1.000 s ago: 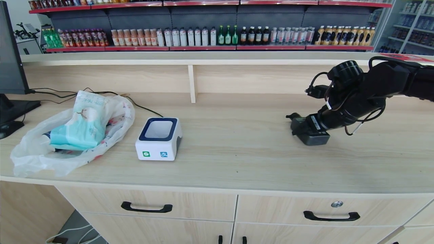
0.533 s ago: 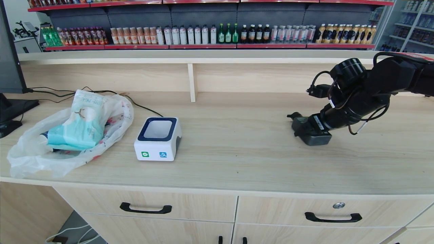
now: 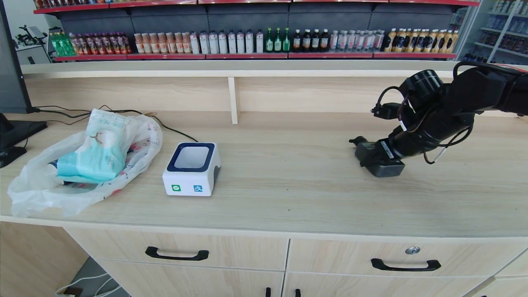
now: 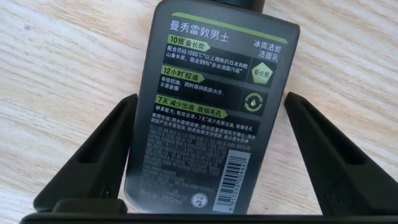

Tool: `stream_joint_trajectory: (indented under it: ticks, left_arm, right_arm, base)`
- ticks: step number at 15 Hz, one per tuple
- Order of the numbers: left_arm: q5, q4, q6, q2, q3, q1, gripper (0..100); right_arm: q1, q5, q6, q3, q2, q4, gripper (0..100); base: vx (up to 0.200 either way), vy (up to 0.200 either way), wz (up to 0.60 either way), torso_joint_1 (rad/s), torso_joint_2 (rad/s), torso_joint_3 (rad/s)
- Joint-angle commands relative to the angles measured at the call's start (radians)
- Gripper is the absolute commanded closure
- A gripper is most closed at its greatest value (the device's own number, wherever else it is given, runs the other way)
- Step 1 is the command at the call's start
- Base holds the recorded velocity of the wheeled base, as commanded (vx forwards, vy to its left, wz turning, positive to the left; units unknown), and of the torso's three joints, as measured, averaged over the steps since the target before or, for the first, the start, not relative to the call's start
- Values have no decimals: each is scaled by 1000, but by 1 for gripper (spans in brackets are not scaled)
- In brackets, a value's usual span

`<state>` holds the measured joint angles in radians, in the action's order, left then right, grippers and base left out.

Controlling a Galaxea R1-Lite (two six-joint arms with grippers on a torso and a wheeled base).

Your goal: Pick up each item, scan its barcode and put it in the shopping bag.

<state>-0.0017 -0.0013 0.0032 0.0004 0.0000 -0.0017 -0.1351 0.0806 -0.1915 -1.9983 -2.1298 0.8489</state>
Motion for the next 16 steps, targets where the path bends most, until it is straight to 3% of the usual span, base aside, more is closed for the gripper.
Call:
stream_joint_trajectory:
  ticks: [1,16]
  left_arm:
    - [-1,0,0,0,0,0,0]
    - [0,0,0,0,0,0,0]
  right_arm:
    - [0,2,0,-2,68,-13,100]
    - [6,13,12,-2,117,-36,100]
  base:
    - [0,0,0,0,0,0]
    - [0,0,0,0,0,0]
